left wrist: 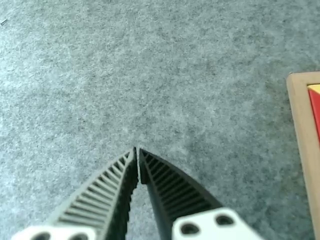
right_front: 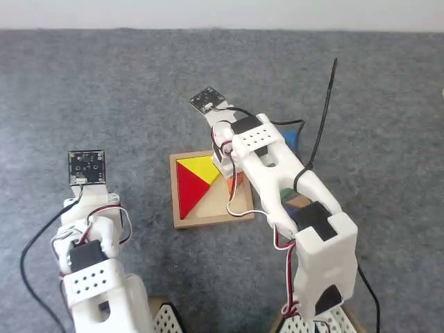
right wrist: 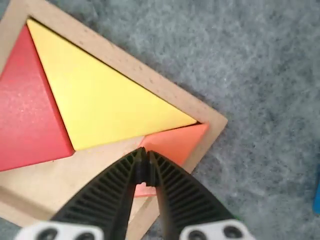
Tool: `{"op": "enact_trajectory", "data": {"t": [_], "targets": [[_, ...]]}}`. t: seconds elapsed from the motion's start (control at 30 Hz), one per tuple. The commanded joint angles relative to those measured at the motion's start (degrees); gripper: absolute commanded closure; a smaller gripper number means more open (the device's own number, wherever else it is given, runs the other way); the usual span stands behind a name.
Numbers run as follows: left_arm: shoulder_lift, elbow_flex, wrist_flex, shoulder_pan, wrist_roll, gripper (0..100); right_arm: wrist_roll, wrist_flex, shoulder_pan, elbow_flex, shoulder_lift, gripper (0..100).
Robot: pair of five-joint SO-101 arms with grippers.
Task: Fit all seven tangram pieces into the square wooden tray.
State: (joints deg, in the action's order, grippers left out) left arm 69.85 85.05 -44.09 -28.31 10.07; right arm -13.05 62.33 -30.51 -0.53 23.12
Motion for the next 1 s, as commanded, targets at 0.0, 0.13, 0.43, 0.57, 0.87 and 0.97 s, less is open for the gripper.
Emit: {"op": "enact_trajectory", "data": {"t": [0.0, 0.13, 0.43, 0.57, 0.87, 0.97], "targets": [[-0.18, -2.77, 0.09, 0.00, 0.62, 99, -0.79, 2.59, 0.84, 0.26, -5.49, 99.1], [-0.18, -2.77, 0.09, 0.00, 0.62, 99, -0.79, 4.62, 0.92, -0.18, -10.24, 99.1], [-0.18, -2.77, 0.09, 0.00, 0.62, 99, -0.79, 2.33, 3.03, -1.05, -7.16, 99.1], [-0.18, -2.77, 0.09, 0.00, 0.62, 99, -0.79, -0.57, 1.63, -1.05, -1.71, 99.1], [-0.18, -2.77, 0.09, 0.00, 0.62, 99, -0.79, 6.02, 2.59, 6.86, 1.01, 99.1], [-0.18, -2.77, 0.09, 0.00, 0.62, 99, -0.70, 8.48, 4.44, 8.09, -1.45, 99.1]]}}
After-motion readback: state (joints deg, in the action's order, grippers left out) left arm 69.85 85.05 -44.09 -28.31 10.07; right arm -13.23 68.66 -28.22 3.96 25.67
